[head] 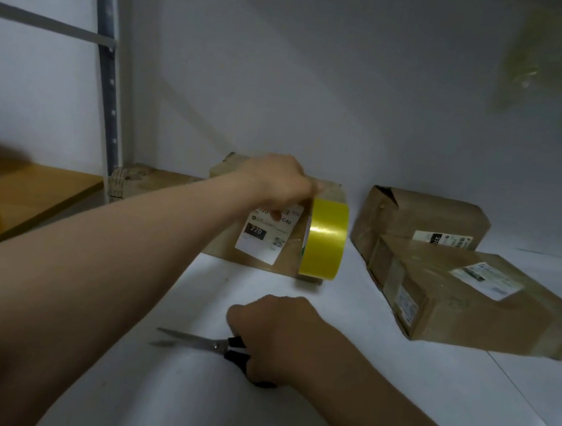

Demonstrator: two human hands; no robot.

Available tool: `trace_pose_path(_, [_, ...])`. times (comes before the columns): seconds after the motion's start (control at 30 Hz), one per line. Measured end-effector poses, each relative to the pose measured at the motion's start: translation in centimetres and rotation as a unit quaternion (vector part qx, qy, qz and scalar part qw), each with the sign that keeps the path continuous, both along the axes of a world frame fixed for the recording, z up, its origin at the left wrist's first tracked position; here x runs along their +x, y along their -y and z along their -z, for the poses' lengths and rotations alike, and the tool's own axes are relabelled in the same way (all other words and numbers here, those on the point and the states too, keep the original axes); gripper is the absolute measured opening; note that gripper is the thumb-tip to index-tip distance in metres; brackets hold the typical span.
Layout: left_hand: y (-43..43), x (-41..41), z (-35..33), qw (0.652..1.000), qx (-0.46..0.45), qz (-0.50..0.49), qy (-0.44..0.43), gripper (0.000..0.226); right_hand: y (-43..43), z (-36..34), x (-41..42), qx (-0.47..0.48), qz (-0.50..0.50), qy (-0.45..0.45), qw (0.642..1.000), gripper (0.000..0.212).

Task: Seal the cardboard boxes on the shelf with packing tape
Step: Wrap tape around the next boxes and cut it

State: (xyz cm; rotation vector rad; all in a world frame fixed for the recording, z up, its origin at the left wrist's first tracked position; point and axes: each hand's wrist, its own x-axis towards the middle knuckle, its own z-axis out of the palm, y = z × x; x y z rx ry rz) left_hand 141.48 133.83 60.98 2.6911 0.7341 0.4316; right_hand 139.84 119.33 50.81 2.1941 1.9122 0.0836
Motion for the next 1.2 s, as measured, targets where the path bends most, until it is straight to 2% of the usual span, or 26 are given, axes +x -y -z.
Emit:
trace_pose_path(0.1, [0.6,-0.4,-0.2,0.998,-0.059,0.011,-0.005,0.05,1.9,-2.7,0.8,-0.029,0.007,-0.059,0.998,0.039])
trace_pose_path(0.17, [0.3,-0.5,0.3,0.994,-0.11,0.011,0.017,0.055,4.1,-5.5,2.2,-0.041,0.031,-0.149,0.987,0.042])
trace_pose_path(0.23, [0.3,-0.7,0.6,0.977,-0.205,0.017,0.056,0.056,6.9,-8.5,4.5,-0.011,0.045,-0.253,0.966,0.041])
trace_pose_path(0.33, [0.6,-0.5,1.1,0.959,-0.275,0.029,0.07,0.041,9.5,-11.8,8.2,0.147,0.049,-0.399,0.904,0.039])
trace_pose_path(0.4, [1.1,-0.3,1.2,0.95,-0.301,0.022,0.08,0.024,8.1,-12.4,10.8,0.297,0.072,-0.424,0.853,0.035])
trace_pose_path(0.47, [1.9,-0.3,1.0,0.94,-0.324,0.005,0.106,0.03,4.9,-12.1,13.0,0.401,0.089,-0.41,0.815,0.028])
trace_pose_path(0.53, [2.1,0.1,1.0,0.931,-0.336,-0.027,0.138,0.041,1.3,-11.2,14.6,0.419,0.089,-0.42,0.8,0.025])
trace_pose_path(0.67, [2.4,0.9,1.1,0.927,-0.328,-0.047,0.178,0.019,-3.4,-8.7,17.4,0.348,0.107,-0.419,0.832,0.031])
trace_pose_path(0.8, [3.7,1.5,1.6,0.918,-0.36,-0.023,0.165,0.025,-5.1,-7.6,19.0,0.337,0.104,-0.367,0.861,0.031])
trace_pose_path(0.87, [4.3,1.7,2.1,0.892,-0.43,-0.024,0.137,0.02,-5.3,-7.8,19.5,0.325,0.106,-0.37,0.864,0.031])
trace_pose_path(0.93, [4.8,1.7,2.6,0.833,-0.535,-0.024,0.136,0.015,-5.3,-7.8,19.9,0.324,0.109,-0.381,0.859,0.031])
trace_pose_path(1.0, [4.8,2.0,2.6,0.789,-0.594,-0.01,0.16,0.008,-5.4,-7.7,20.1,0.319,0.106,-0.389,0.858,0.031])
trace_pose_path(1.13, [4.3,1.9,3.5,0.778,-0.605,0.006,0.169,0.009,-5.6,-7.8,20.3,0.307,0.111,-0.407,0.853,0.035])
trace_pose_path(1.2, [4.2,1.5,4.5,0.774,-0.615,-0.021,0.149,0.008,-5.5,-7.9,20.1,0.308,0.112,-0.412,0.85,0.034])
